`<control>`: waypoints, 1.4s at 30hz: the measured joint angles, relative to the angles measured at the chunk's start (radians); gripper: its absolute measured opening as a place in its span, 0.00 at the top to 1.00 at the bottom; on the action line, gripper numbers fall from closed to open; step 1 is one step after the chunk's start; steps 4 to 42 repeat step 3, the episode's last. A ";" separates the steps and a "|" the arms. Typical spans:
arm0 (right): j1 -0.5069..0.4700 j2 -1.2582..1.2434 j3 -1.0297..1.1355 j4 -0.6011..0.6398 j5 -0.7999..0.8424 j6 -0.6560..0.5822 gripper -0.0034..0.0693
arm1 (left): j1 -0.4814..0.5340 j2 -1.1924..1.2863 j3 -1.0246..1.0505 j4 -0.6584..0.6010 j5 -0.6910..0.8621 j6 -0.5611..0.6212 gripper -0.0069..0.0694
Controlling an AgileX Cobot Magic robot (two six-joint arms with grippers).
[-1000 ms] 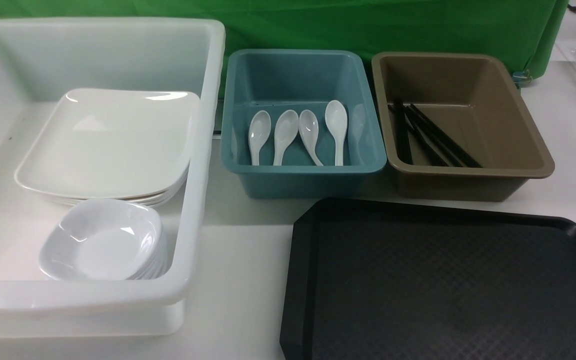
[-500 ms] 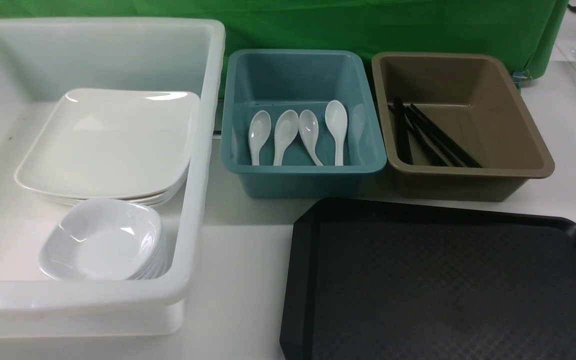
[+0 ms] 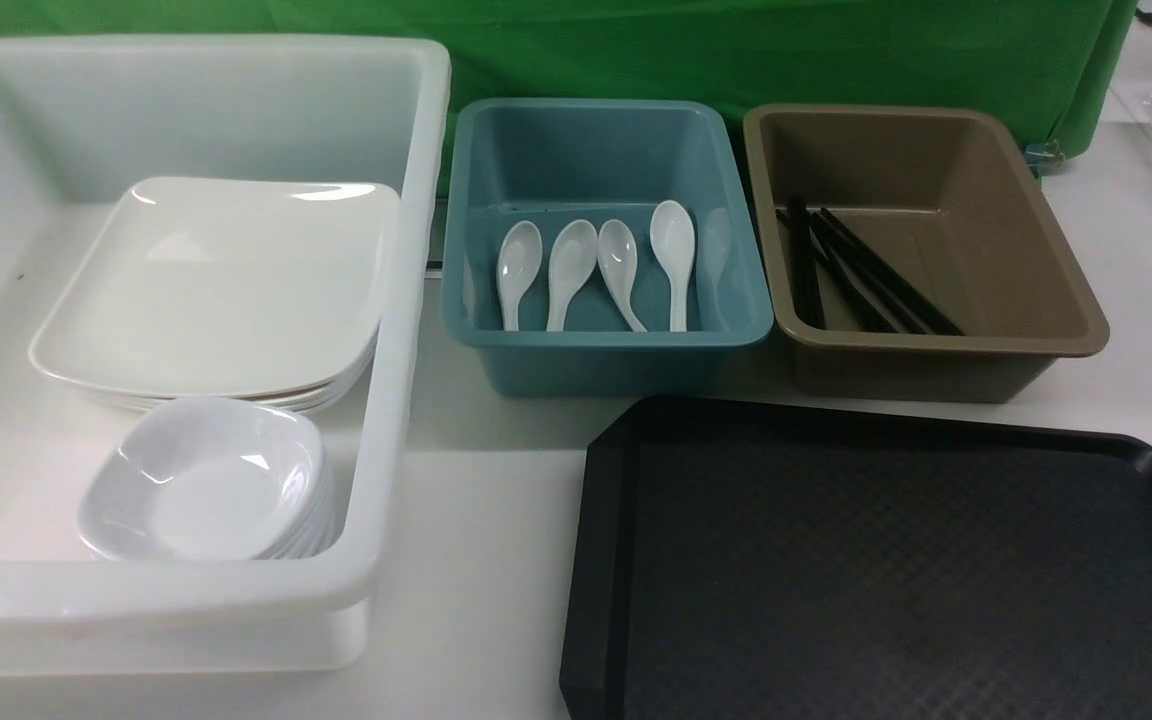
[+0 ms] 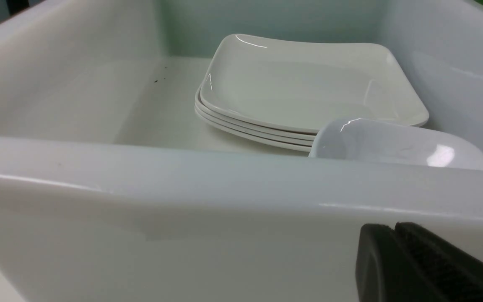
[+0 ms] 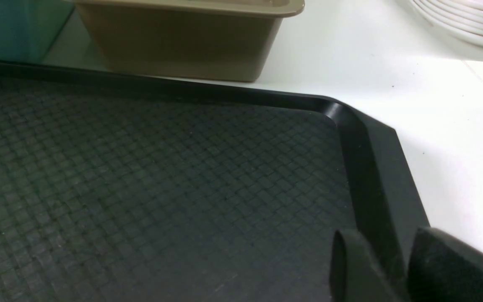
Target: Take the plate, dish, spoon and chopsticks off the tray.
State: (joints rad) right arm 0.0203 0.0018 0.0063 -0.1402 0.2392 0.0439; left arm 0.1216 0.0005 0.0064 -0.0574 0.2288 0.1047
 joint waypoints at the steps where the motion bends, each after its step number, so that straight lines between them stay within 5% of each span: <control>1: 0.000 0.000 0.000 0.000 0.000 0.000 0.62 | 0.000 0.000 0.000 0.000 0.000 0.000 0.89; 42: 0.000 0.000 0.000 0.000 0.000 0.000 0.62 | 0.000 0.000 0.000 0.000 0.000 0.000 0.89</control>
